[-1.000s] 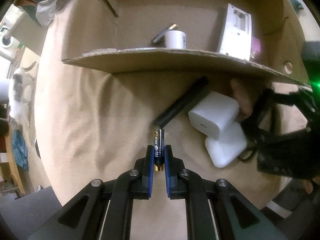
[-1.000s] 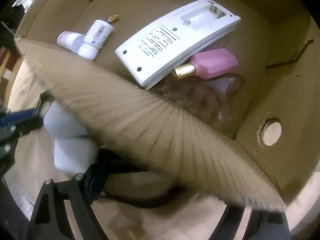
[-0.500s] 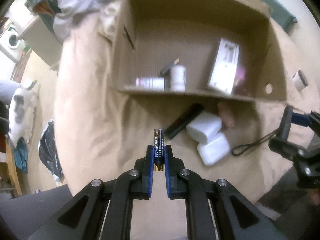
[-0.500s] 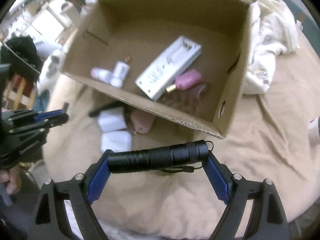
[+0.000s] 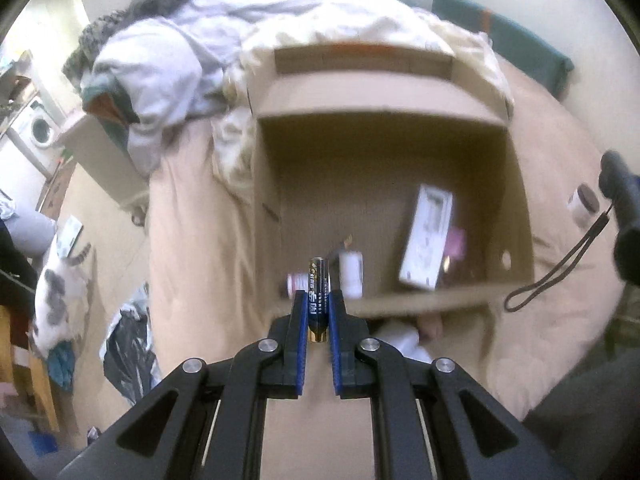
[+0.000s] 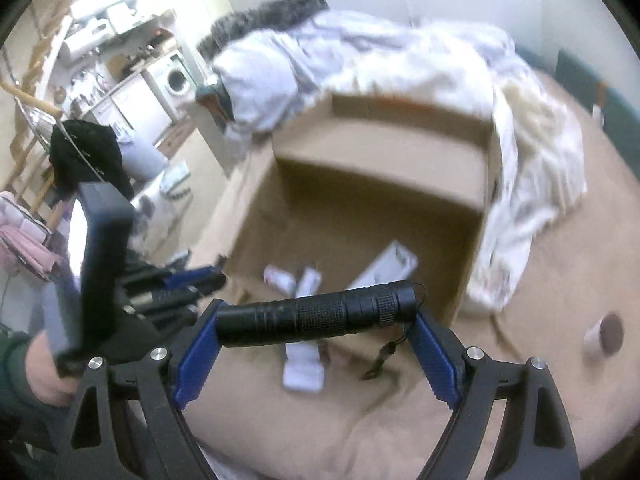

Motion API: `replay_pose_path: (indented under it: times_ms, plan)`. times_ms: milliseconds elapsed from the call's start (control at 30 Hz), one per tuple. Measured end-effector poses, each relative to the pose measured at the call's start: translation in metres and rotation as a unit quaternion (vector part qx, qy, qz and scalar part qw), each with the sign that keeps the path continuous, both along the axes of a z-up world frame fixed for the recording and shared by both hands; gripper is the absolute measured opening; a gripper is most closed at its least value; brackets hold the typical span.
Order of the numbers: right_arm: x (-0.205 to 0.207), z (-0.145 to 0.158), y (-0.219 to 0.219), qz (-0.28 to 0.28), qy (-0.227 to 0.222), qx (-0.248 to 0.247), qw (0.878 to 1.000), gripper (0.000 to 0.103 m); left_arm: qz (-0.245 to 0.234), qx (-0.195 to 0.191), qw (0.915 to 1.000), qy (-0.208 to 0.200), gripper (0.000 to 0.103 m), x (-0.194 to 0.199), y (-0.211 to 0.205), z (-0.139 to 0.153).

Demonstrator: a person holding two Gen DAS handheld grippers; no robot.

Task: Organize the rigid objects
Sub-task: 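Lower the battery and flashlight into the box and open both grippers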

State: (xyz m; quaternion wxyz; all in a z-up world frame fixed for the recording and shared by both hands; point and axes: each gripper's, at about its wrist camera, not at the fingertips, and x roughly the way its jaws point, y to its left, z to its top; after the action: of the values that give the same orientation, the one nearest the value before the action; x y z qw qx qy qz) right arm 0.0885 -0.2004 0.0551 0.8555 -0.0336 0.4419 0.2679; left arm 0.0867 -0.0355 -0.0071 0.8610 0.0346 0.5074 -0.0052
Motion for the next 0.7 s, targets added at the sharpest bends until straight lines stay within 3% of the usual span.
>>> replay_pose_path:
  times_ms: [100, 233, 333, 533, 700]
  plan:
    - [0.011, 0.023, 0.005, -0.004, -0.029, 0.012, 1.0, 0.093, 0.005, -0.008, 0.9998, -0.015, 0.009, 0.016, 0.003, 0.014]
    - [0.028, 0.028, 0.002, -0.03, -0.049, 0.034, 0.998, 0.093, 0.006, -0.018, 0.9994, -0.029, 0.009, 0.037, 0.005, 0.02]
    - [0.045, 0.0, -0.002, -0.046, -0.015, 0.04, 0.998, 0.093, -0.002, 0.007, 0.9996, -0.028, 0.009, 0.049, -0.003, 0.008]
    - [0.061, -0.081, -0.007, -0.062, 0.043, 0.014, 0.997, 0.094, 0.0, -0.018, 0.9998, 0.001, 0.009, 0.064, -0.005, -0.037]
    - [0.066, -0.114, -0.006, -0.06, 0.064, -0.004, 0.996, 0.094, 0.009, -0.018, 0.999, 0.039, 0.009, 0.073, -0.002, -0.075]
